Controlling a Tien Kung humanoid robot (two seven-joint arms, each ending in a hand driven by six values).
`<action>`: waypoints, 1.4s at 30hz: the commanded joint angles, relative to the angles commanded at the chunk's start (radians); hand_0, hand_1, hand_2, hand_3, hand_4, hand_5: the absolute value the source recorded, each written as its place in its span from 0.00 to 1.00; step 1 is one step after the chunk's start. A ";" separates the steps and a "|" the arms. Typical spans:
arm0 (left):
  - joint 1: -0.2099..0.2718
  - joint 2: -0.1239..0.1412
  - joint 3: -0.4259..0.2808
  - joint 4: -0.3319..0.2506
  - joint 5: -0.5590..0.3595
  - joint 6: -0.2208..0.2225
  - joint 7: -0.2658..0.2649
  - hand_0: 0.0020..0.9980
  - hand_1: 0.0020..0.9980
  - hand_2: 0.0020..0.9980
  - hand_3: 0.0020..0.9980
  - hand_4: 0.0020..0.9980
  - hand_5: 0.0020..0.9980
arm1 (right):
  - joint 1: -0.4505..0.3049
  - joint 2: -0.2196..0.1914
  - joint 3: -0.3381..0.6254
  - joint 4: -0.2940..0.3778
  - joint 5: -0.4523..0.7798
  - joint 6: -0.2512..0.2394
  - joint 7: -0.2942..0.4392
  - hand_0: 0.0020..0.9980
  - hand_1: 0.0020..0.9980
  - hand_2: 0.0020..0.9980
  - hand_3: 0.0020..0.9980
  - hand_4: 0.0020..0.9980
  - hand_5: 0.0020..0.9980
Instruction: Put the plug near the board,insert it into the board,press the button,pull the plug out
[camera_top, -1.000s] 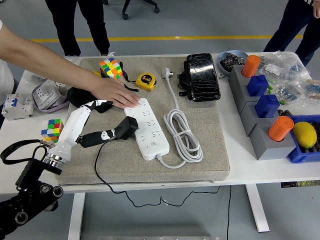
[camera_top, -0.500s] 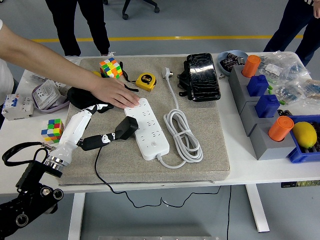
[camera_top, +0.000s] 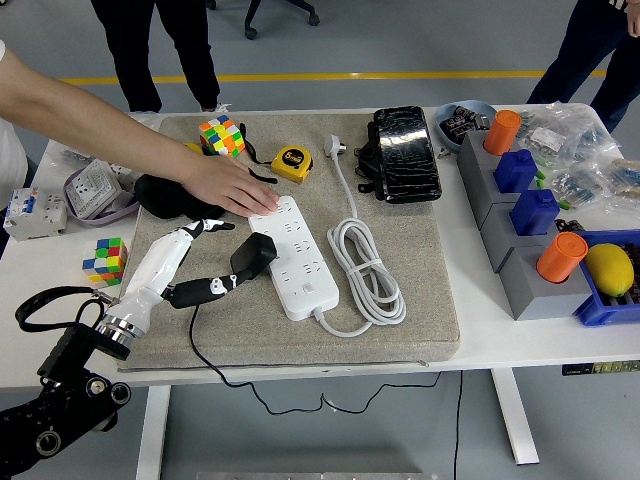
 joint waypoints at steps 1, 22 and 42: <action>-0.002 0.001 0.002 0.000 0.000 -0.001 0.002 0.78 0.79 0.78 0.74 0.93 0.54 | 0.000 0.000 0.000 0.000 0.000 0.000 0.000 0.58 0.66 0.64 0.55 0.93 0.49; -0.030 0.001 0.049 0.003 0.000 -0.021 0.048 0.77 0.77 0.77 0.74 0.92 0.54 | -0.001 -0.003 0.002 0.002 -0.001 -0.004 0.006 0.57 0.65 0.64 0.55 0.93 0.49; -0.060 0.002 0.092 -0.005 -0.002 -0.056 0.081 0.76 0.76 0.76 0.73 0.91 0.54 | 0.001 -0.005 0.005 0.003 -0.001 -0.005 0.007 0.57 0.65 0.64 0.55 0.93 0.49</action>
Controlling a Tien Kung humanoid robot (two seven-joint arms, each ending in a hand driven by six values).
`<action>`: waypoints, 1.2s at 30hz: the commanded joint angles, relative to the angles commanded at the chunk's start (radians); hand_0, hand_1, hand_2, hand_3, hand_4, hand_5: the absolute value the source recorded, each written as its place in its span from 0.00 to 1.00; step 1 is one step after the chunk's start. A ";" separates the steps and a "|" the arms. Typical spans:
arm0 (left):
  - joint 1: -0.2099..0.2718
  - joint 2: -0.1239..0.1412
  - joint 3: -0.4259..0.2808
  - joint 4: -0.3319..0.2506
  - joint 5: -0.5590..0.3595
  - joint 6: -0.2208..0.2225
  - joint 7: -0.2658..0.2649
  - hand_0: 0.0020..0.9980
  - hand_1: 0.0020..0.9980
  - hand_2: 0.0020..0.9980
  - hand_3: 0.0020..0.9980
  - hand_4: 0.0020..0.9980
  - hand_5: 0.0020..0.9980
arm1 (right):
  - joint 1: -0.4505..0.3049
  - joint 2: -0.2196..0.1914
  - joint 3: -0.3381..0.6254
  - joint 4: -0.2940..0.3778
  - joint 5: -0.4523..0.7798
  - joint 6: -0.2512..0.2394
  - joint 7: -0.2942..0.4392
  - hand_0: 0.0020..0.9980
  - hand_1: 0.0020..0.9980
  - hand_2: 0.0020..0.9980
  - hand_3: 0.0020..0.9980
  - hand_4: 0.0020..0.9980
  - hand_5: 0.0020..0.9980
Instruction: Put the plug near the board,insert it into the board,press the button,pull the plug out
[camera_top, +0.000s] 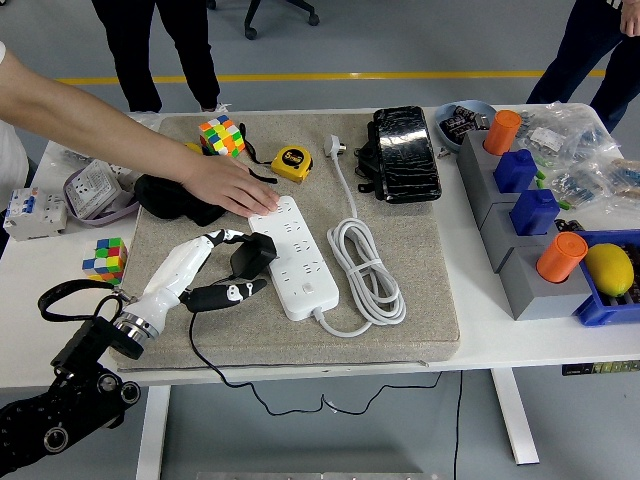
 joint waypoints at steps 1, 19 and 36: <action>-0.002 0.000 0.002 0.000 0.000 -0.001 0.002 0.76 0.76 0.76 0.73 0.91 0.54 | 0.000 0.000 0.000 0.000 0.000 0.000 0.000 0.57 0.65 0.64 0.55 0.93 0.49; -0.029 -0.002 0.022 -0.008 0.010 -0.015 0.020 0.75 0.75 0.75 0.72 0.90 0.54 | -0.001 0.001 0.005 0.002 -0.002 0.000 0.001 0.57 0.65 0.64 0.54 0.93 0.49; -0.068 -0.010 0.034 -0.016 0.033 -0.037 0.055 0.74 0.74 0.74 0.71 0.90 0.54 | 0.001 -0.001 0.004 0.004 -0.005 -0.001 0.001 0.57 0.65 0.64 0.54 0.93 0.49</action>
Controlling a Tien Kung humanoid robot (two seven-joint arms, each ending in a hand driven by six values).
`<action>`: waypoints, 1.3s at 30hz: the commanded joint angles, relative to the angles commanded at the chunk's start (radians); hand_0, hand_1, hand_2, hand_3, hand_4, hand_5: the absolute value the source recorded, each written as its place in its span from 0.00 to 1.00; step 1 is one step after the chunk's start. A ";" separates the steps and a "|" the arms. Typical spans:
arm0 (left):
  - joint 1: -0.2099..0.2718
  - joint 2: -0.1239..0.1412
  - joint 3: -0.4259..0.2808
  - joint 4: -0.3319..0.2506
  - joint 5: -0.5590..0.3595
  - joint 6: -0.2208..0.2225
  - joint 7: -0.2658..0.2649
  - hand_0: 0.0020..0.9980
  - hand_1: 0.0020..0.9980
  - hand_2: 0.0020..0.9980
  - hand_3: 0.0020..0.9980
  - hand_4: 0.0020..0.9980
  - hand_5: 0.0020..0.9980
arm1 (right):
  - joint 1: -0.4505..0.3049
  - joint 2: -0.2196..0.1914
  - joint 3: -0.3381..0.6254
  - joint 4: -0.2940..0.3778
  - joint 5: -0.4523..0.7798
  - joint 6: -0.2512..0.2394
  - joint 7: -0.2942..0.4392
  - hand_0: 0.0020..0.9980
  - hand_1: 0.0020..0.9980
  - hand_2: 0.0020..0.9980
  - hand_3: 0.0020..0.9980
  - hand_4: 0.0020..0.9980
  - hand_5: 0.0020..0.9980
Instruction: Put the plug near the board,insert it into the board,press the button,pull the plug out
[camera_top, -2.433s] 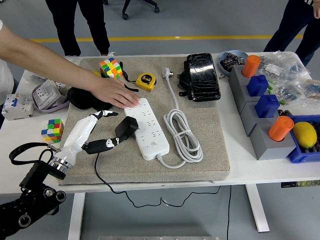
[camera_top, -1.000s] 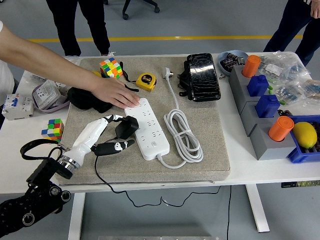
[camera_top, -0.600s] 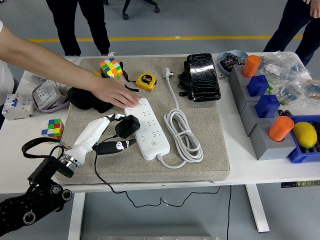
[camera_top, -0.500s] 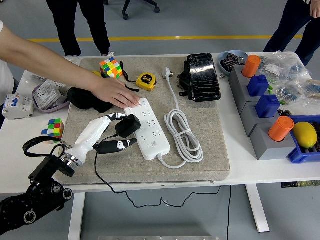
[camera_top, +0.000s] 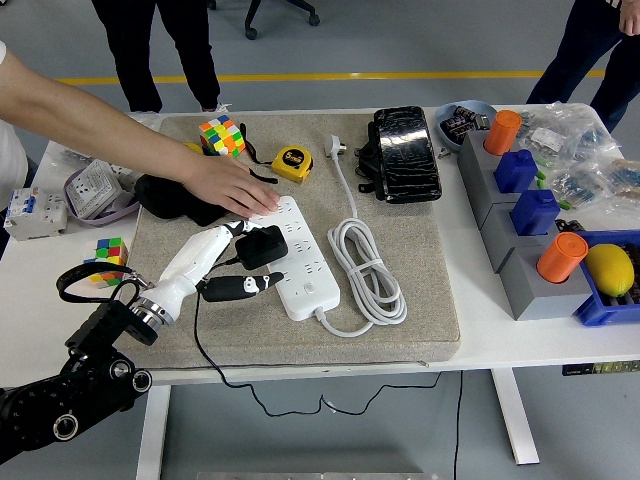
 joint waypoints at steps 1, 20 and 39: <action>-0.001 0.000 0.001 0.000 0.000 0.000 0.001 0.74 0.74 0.74 0.71 0.90 0.54 | 0.000 0.001 0.002 -0.001 0.000 0.000 0.000 0.57 0.65 0.64 0.54 0.93 0.49; -0.017 0.001 0.013 -0.006 0.029 -0.014 0.027 0.73 0.74 0.73 0.70 0.89 0.54 | 0.002 -0.001 0.000 0.000 0.000 -0.001 0.001 0.57 0.65 0.64 0.54 0.93 0.49; -0.026 0.003 0.008 -0.013 0.093 -0.022 0.051 0.73 0.74 0.73 0.65 0.90 0.54 | 0.000 -0.002 0.000 0.001 0.001 0.000 0.002 0.58 0.65 0.64 0.54 0.93 0.49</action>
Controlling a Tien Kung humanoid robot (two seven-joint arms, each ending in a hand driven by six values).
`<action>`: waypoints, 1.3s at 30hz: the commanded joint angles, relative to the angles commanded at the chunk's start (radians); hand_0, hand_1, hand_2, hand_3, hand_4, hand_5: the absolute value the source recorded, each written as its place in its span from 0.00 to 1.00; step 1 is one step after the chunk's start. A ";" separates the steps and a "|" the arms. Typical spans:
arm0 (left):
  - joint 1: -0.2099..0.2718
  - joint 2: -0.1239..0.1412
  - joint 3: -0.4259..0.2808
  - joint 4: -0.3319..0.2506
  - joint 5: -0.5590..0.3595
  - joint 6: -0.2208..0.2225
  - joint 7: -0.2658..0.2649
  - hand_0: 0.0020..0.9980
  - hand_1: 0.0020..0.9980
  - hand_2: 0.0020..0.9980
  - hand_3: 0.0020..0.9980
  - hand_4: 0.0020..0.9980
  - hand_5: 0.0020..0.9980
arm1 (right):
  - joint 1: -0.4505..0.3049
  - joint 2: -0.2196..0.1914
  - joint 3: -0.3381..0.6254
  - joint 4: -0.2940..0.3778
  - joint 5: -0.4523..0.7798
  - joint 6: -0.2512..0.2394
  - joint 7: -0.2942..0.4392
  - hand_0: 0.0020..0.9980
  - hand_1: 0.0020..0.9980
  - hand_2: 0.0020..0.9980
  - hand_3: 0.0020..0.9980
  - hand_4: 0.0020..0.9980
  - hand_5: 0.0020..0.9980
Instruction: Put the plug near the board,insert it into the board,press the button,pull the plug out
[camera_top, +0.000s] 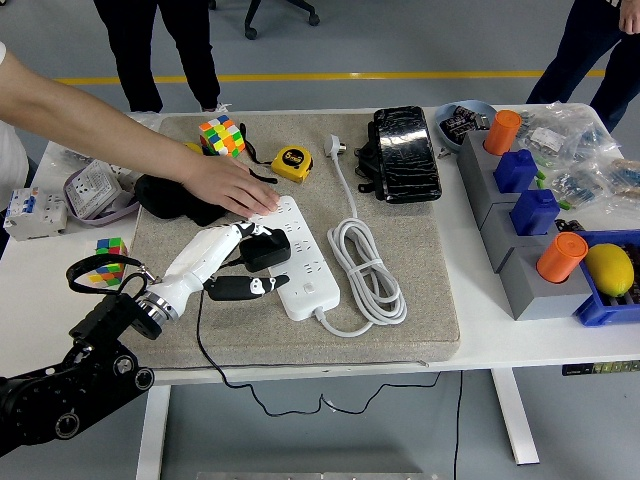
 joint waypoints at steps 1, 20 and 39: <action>0.001 0.000 -0.002 0.000 0.000 0.000 0.000 0.73 0.74 0.73 0.65 0.90 0.55 | 0.000 0.000 0.001 0.001 -0.001 0.000 0.000 0.58 0.65 0.64 0.54 0.93 0.49; 0.021 0.007 -0.058 -0.052 -0.001 -0.013 0.022 0.73 0.73 0.73 0.66 0.90 0.55 | -0.001 0.000 0.006 0.001 -0.003 -0.001 0.000 0.57 0.65 0.64 0.54 0.93 0.49; 0.073 0.029 -0.205 -0.270 -0.017 -0.117 0.216 0.37 0.51 0.58 0.69 0.90 0.55 | -0.004 -0.003 0.011 0.002 -0.005 -0.001 0.000 0.58 0.65 0.64 0.54 0.93 0.49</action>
